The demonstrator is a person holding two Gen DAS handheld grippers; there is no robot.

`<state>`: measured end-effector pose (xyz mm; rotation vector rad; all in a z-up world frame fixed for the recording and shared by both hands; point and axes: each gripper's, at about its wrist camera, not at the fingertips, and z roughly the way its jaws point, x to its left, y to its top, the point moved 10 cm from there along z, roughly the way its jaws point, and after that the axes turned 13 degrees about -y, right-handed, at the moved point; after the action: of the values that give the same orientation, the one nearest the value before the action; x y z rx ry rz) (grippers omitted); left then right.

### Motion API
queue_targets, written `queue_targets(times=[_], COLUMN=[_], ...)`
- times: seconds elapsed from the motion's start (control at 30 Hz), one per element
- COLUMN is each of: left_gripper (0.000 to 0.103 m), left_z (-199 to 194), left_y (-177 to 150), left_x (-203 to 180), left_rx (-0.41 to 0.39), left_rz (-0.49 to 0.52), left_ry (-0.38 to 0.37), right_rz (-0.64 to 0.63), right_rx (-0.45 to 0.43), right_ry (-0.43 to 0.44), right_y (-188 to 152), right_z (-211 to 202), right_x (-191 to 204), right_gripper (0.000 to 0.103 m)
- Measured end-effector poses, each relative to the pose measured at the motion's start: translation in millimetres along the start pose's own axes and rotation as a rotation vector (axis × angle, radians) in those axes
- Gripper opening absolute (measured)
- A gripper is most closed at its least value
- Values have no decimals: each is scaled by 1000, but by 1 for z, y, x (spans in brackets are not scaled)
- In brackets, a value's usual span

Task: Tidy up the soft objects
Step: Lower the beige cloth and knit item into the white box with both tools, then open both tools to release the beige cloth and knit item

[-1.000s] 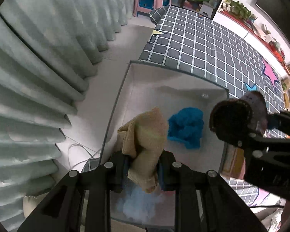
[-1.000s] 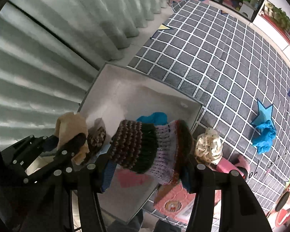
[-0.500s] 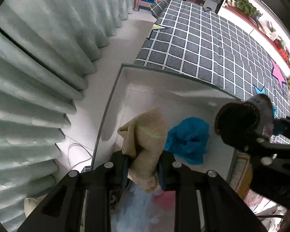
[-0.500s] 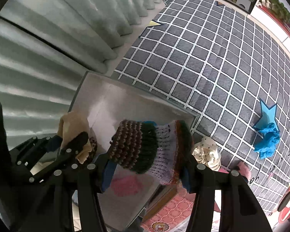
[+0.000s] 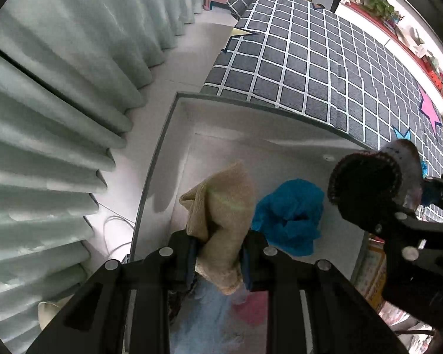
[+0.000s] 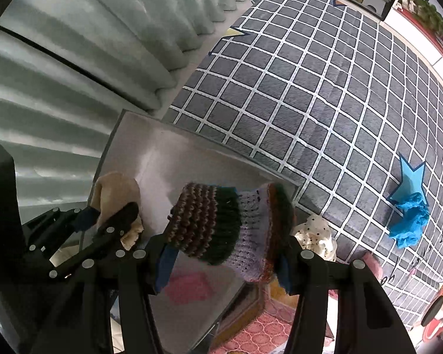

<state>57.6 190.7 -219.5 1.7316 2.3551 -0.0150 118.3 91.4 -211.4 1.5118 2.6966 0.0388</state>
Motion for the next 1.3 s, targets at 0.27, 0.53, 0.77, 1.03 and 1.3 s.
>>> queue_targets(times=[0.27,0.53,0.77,1.03,1.3], left_gripper=[26,26,26,37,82], left_z=[8,13,17,16,6], left_y=[-4,-5,-6,-6,-6], left_x=[0,3,4,2,0], left_rx=[21,34,43,27,-5], left_rz=[-11,-27,-34,-26,-25], left_ry=[-8,-17,-18,-25,-42], right_rz=[1,-6,-10,-20,-21], right_rx=[7,22,32,35,27], right_ry=[-2,-6,-4,4,14], right_y=[2,1,1,0,0], right_z=[5,12,17,17,16], right_x=[2,3,4,7,9], right_gripper=[57,57,58,58,78])
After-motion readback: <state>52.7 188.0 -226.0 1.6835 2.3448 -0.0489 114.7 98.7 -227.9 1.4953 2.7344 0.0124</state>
